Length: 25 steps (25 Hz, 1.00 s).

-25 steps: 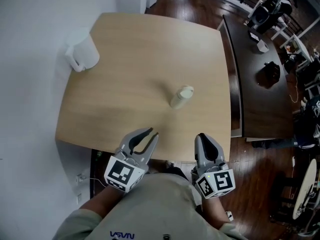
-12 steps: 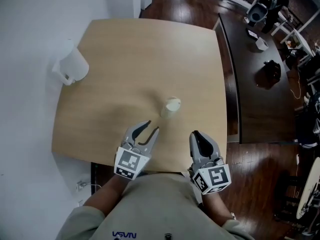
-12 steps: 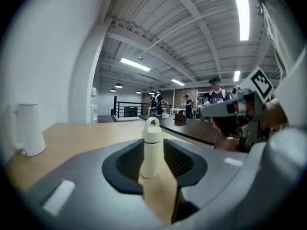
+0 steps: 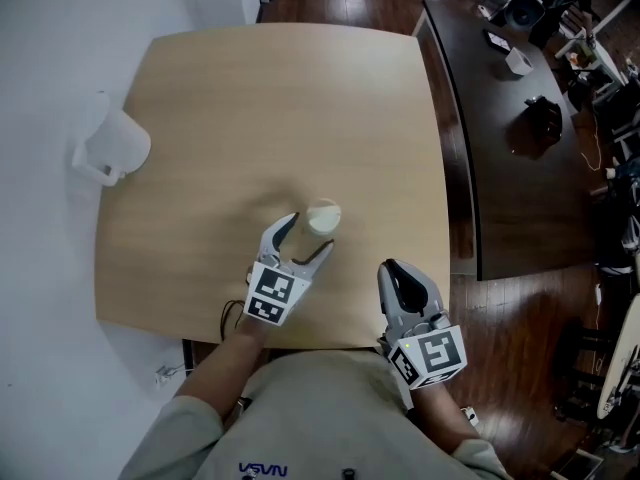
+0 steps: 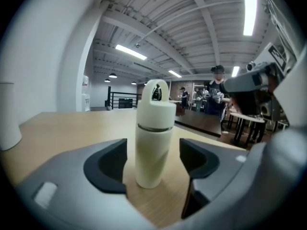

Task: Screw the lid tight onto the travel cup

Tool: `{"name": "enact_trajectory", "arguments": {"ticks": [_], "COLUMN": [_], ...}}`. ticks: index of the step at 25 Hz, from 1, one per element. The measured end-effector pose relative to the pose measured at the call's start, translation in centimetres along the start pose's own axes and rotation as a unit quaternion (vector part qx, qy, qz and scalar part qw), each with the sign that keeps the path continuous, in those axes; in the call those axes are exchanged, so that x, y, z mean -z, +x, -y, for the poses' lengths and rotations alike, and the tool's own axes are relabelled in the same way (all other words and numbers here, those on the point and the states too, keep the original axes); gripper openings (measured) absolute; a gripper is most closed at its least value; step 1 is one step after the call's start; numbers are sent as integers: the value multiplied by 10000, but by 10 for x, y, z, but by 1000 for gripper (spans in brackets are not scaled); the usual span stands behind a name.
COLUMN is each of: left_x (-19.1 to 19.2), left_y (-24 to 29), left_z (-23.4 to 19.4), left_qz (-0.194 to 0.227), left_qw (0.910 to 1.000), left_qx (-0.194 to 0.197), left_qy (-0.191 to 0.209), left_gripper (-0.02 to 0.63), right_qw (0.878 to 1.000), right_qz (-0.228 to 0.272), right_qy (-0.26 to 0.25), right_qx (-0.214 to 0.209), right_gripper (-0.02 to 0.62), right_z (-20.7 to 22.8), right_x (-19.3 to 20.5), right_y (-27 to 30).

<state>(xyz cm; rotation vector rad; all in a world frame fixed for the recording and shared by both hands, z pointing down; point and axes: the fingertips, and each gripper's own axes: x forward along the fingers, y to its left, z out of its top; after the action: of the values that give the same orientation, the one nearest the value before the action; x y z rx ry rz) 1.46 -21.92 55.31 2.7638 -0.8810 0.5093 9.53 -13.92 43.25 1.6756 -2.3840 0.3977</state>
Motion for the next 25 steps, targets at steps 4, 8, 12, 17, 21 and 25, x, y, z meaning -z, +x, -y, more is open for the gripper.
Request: {"name": "enact_trajectory", "arguments": {"ticks": [4, 8, 12, 17, 21, 25], "left_x": [7, 23, 33, 39, 50, 46], "left_y": [18, 38, 57, 69, 70, 66], "left_z": [-1, -1, 2, 1, 2, 8], "left_qz": [-97, -235, -346, -478, -726, -984], "left_qw": [9999, 9993, 9989, 9981, 9963, 9928], "left_qx": [138, 280, 315, 386, 440, 685], "left_qy": [-17, -11, 22, 63, 119, 82], "left_gripper": [346, 369, 383, 390, 299, 293], "right_qw": [9999, 9997, 9994, 9990, 9986, 9986], "right_qz": [-129, -225, -304, -372, -384, -273], "right_qy": [31, 67, 94, 202, 314, 414], "right_qx": [30, 70, 112, 137, 200, 156], "right_gripper": [15, 15, 15, 15, 15, 15], "right_z": [5, 8, 15, 19, 22, 30], "right_x": [4, 9, 11, 18, 21, 15], "right_y": [-1, 6, 4, 0, -2, -2]}}
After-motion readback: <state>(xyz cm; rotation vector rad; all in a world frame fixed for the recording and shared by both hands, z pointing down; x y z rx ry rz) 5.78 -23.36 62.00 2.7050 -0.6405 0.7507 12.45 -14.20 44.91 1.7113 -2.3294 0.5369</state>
